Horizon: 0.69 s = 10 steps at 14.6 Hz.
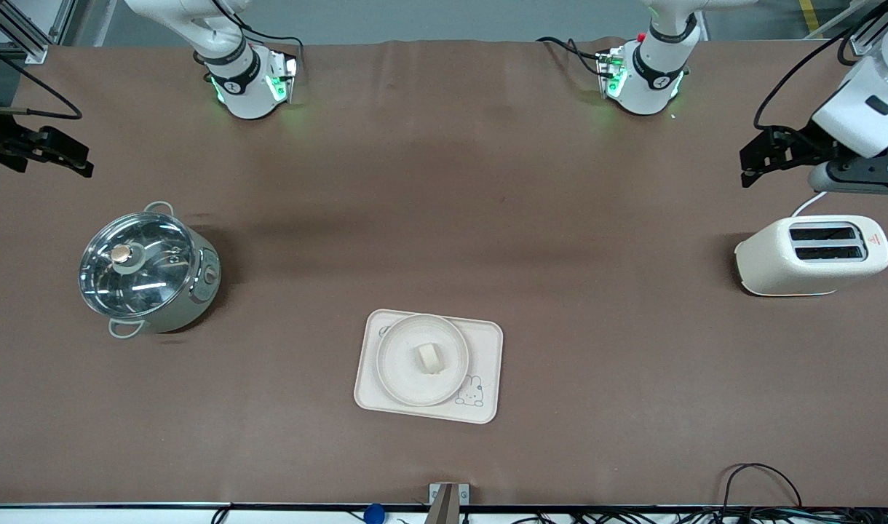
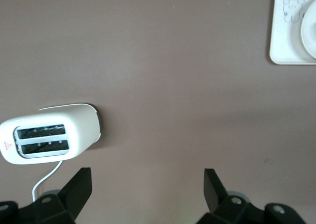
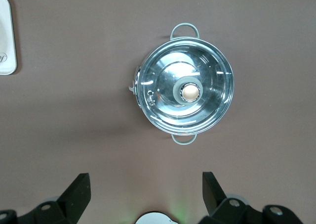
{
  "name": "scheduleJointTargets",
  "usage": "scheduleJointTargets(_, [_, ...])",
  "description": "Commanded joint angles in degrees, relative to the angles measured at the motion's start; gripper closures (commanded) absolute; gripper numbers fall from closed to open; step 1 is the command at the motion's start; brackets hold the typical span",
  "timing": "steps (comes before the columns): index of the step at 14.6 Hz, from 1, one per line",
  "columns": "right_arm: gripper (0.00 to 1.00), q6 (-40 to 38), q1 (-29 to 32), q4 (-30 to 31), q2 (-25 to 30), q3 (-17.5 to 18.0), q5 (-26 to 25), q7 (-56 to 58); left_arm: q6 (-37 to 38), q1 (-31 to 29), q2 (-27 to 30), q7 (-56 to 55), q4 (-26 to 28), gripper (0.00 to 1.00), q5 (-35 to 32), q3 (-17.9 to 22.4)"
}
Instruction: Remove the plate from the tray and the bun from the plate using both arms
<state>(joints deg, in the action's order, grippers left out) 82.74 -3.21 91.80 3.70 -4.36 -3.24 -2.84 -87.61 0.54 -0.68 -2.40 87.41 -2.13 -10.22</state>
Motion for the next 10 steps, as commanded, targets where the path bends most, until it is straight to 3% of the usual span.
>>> scheduleJointTargets(1, [0.00, -0.1, 0.1, 0.7, 1.1, 0.6, -0.7, -0.8, -1.6, 1.5, -4.8, -0.5, -0.9, 0.00, -0.9, -1.3])
scheduleJointTargets(10, [0.00, -0.1, -0.3, 0.7, 1.1, 0.8, -0.2, -0.9, -6.8, 1.2, -8.4, -0.7, -0.8, 0.00, -0.9, -1.2])
